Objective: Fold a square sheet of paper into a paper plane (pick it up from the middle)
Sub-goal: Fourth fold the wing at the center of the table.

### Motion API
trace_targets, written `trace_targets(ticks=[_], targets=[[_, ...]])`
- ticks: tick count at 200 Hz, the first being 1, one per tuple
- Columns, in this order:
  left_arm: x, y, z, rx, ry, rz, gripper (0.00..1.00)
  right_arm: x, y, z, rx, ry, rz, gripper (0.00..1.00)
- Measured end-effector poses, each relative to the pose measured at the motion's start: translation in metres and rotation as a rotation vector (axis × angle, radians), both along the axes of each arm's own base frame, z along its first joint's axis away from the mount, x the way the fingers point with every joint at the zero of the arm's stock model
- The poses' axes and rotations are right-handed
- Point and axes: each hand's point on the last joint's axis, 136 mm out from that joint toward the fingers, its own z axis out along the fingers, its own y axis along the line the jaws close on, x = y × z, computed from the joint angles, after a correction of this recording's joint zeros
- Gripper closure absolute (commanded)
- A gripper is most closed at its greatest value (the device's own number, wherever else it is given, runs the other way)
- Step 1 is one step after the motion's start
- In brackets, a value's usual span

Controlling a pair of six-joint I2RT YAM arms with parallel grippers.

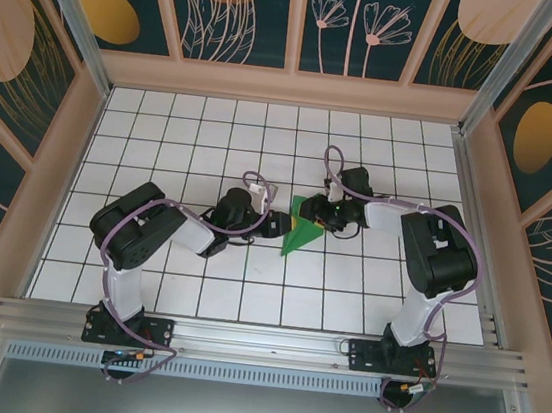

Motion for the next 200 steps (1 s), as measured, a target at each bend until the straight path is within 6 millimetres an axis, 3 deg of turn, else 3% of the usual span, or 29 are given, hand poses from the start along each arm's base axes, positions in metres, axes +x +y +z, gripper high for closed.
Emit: trace_targets(ticks=[35,61,90,130,200], targets=[[0.005,0.006,-0.008,0.035,0.013,0.045,0.62,0.000,0.000,0.000,0.000,0.000,0.000,0.49],[0.006,0.005,-0.016,0.042,0.037,0.047,0.61,0.000,0.000,0.000,0.000,0.000,0.000,0.49],[0.006,-0.001,-0.027,0.049,0.068,0.029,0.64,0.000,0.000,0.000,0.000,0.000,0.000,0.49],[0.012,-0.009,-0.030,0.051,0.077,0.017,0.64,0.000,0.000,0.000,0.000,0.001,0.000,0.49],[0.017,-0.020,-0.033,0.056,0.093,-0.020,0.74,0.000,0.000,0.000,0.002,0.004,-0.006,0.49]])
